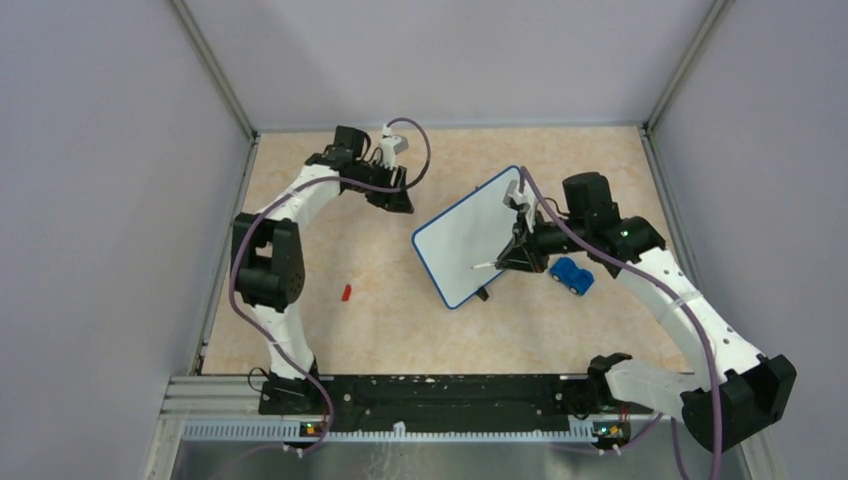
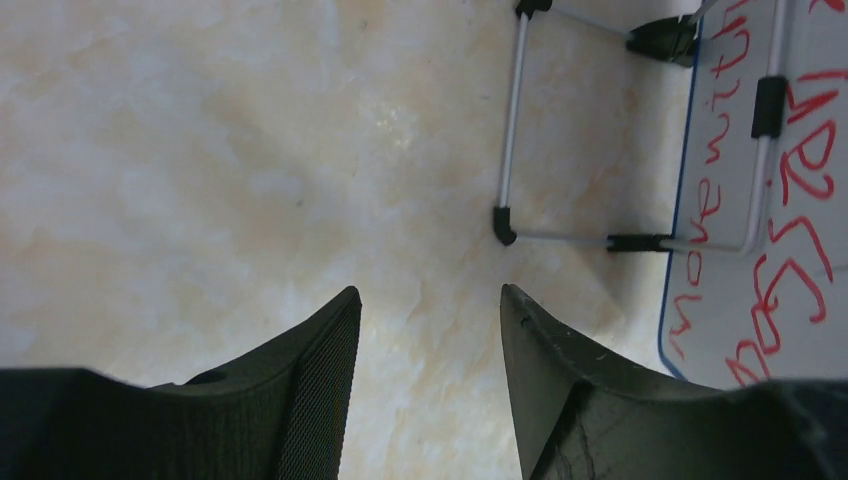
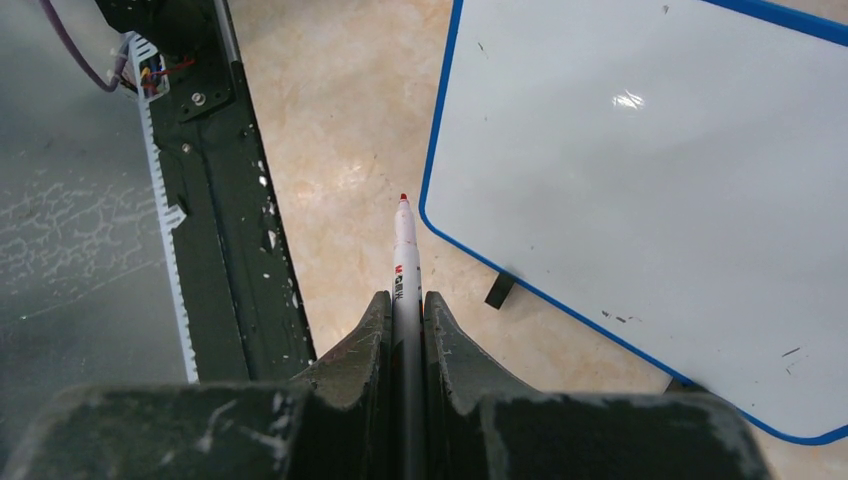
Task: Write a sentence on the whiteboard
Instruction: Move the whiteboard stand to the center of the board.
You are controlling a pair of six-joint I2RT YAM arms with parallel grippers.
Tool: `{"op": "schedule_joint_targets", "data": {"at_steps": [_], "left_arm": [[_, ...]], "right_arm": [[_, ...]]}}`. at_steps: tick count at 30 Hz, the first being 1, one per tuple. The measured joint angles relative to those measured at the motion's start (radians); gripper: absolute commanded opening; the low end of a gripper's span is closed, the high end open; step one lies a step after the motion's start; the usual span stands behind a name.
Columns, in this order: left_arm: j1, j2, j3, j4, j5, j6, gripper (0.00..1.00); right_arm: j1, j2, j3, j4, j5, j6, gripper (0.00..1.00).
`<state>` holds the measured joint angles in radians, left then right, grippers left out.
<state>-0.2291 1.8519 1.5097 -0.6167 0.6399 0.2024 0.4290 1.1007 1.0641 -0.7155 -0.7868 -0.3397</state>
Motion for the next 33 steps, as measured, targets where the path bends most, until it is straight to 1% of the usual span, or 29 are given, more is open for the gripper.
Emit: {"op": "schedule_joint_targets", "data": {"at_steps": [5, 10, 15, 22, 26, 33], "left_arm": [[-0.001, 0.177, 0.031, 0.139, 0.151, -0.118, 0.58], [-0.013, 0.304, 0.064, 0.214, 0.233, -0.206, 0.56], [-0.054, 0.391, 0.117, 0.259, 0.284, -0.246, 0.55], [-0.121, 0.446, 0.14, 0.27, 0.331, -0.252, 0.51], [-0.167, 0.447, 0.128, 0.273, 0.338, -0.245, 0.46], [-0.19, 0.437, 0.083, 0.296, 0.364, -0.245, 0.43]], "right_arm": [[0.0, -0.004, 0.031, -0.044, 0.002, -0.019, 0.0], [0.0, -0.014, 0.038, -0.063, 0.003, -0.02, 0.0], [0.0, -0.015, 0.038, -0.079, 0.005, -0.018, 0.0], [0.0, -0.015, 0.056, -0.096, 0.008, -0.017, 0.0], [0.0, -0.015, 0.058, -0.097, 0.008, -0.017, 0.0], [0.0, -0.015, 0.058, -0.101, 0.007, -0.018, 0.0]]}}
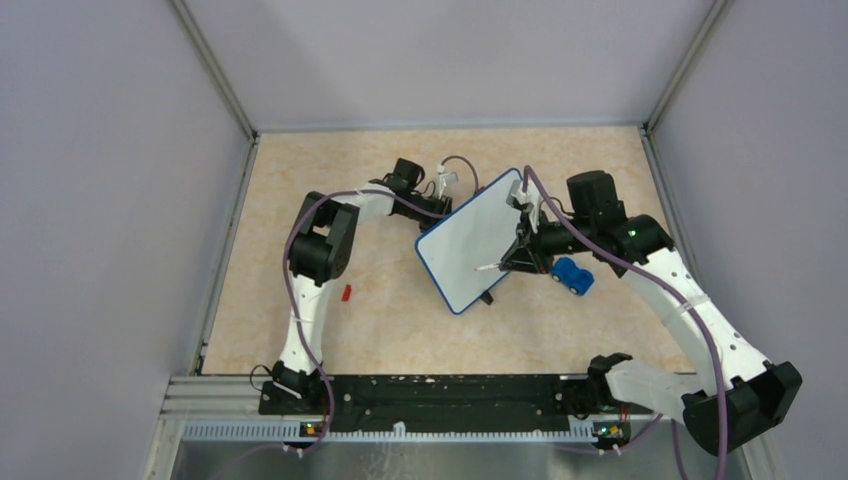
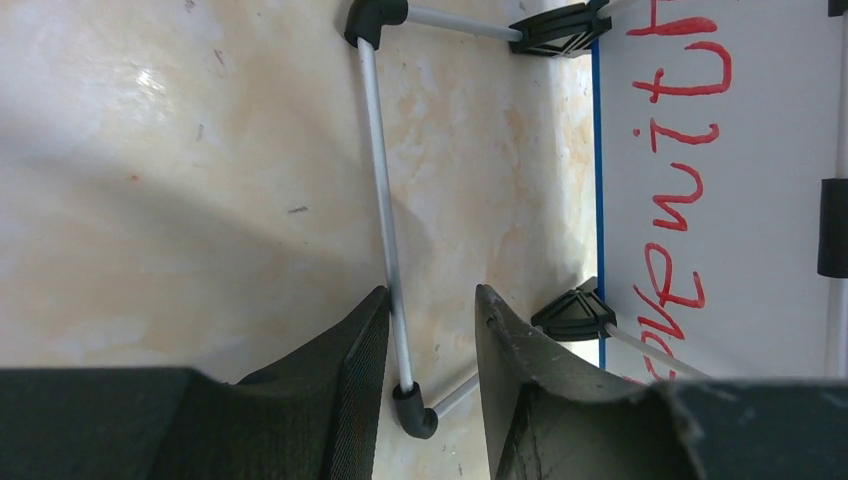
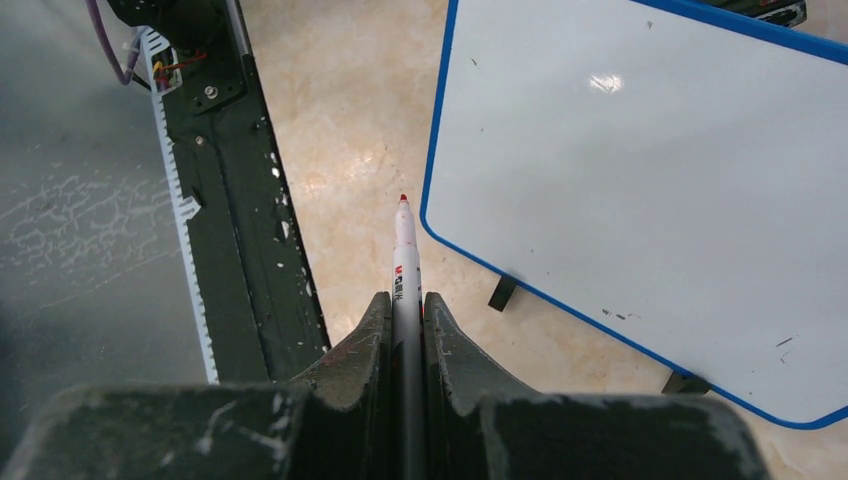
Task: Write a sentence on the whiteboard
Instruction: Move the whiteboard stand to the center of the board.
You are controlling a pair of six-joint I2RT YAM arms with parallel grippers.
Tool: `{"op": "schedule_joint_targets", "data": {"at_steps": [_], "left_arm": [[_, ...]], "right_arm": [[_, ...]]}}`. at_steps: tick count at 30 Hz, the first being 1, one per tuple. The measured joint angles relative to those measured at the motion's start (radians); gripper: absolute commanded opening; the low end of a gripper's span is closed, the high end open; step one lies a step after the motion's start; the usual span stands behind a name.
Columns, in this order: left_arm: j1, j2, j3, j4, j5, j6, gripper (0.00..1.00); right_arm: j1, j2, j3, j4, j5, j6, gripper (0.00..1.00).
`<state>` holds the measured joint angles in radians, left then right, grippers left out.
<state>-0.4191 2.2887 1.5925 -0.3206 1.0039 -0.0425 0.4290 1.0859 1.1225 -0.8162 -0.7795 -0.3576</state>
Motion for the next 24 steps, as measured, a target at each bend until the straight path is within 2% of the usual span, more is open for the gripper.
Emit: {"op": "schedule_joint_targets", "data": {"at_steps": [8, 24], "left_arm": [[-0.029, -0.029, -0.052, 0.004, 0.002, 0.001, 0.43], [-0.095, -0.02, -0.007, -0.051, -0.003, 0.058, 0.5]], "right_arm": [[0.0, 0.0, 0.0, 0.0, -0.001, -0.001, 0.0], [0.0, -0.005, 0.0, -0.013, -0.015, -0.002, 0.0]]}}
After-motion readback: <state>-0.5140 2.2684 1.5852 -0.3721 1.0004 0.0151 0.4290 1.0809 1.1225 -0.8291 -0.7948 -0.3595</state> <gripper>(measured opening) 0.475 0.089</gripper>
